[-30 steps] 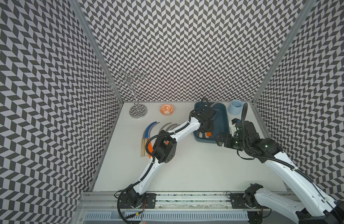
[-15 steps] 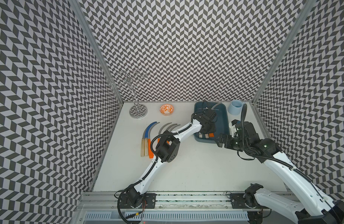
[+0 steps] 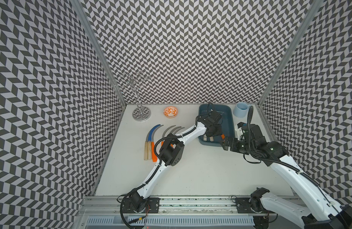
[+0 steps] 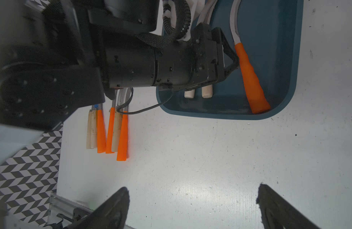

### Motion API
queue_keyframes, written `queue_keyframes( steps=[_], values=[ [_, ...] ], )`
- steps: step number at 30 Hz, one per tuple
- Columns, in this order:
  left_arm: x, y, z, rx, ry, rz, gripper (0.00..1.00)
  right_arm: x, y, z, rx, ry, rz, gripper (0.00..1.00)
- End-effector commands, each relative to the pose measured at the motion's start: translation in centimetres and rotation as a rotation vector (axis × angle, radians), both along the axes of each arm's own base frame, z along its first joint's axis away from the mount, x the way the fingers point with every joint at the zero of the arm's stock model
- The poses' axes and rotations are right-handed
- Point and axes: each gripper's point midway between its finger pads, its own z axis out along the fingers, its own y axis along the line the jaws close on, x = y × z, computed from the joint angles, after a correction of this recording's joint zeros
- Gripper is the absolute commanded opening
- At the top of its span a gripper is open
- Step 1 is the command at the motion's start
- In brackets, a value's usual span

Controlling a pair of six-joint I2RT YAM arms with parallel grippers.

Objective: Put small sickles into storage boxes
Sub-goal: Place the sickle in the storage box, then adjust the sickle at the center of the board.

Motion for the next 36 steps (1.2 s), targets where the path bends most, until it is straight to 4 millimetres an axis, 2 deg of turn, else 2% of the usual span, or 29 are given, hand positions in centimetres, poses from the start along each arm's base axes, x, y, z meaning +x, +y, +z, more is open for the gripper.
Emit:
queue_keyframes(
  steps=[1,4,6,7,16,23,29,36],
  values=[
    [0.4,-1.0,3.2,-0.069,-0.039,-0.005,0.67,0.2,0.0,0.5,0.006,-0.025,0.007,1.00],
    [0.5,-0.8,4.9,-0.086,-0.054,-0.003,0.79,0.3,-0.1,0.7,0.001,-0.032,0.006,1.00],
    [0.5,-0.7,6.1,-0.096,-0.065,-0.001,0.97,0.4,-0.1,0.7,-0.005,-0.037,0.008,0.99],
    [0.5,-0.5,6.6,-0.099,-0.067,0.001,1.00,0.4,-0.1,0.7,-0.008,-0.038,0.008,1.00],
    [0.1,2.7,9.7,-0.062,-0.086,0.035,1.00,0.6,0.9,1.4,0.025,-0.055,0.054,1.00],
    [-0.5,6.6,10.6,0.016,-0.101,0.062,1.00,0.7,1.9,2.3,0.077,-0.073,0.086,1.00],
    [-1.2,11.0,10.5,0.103,-0.105,0.107,1.00,0.3,3.3,2.9,0.106,-0.088,0.115,1.00],
    [-2.9,16.8,10.0,0.226,-0.107,0.176,1.00,-1.0,7.1,2.9,0.136,-0.090,0.174,1.00]
  ],
)
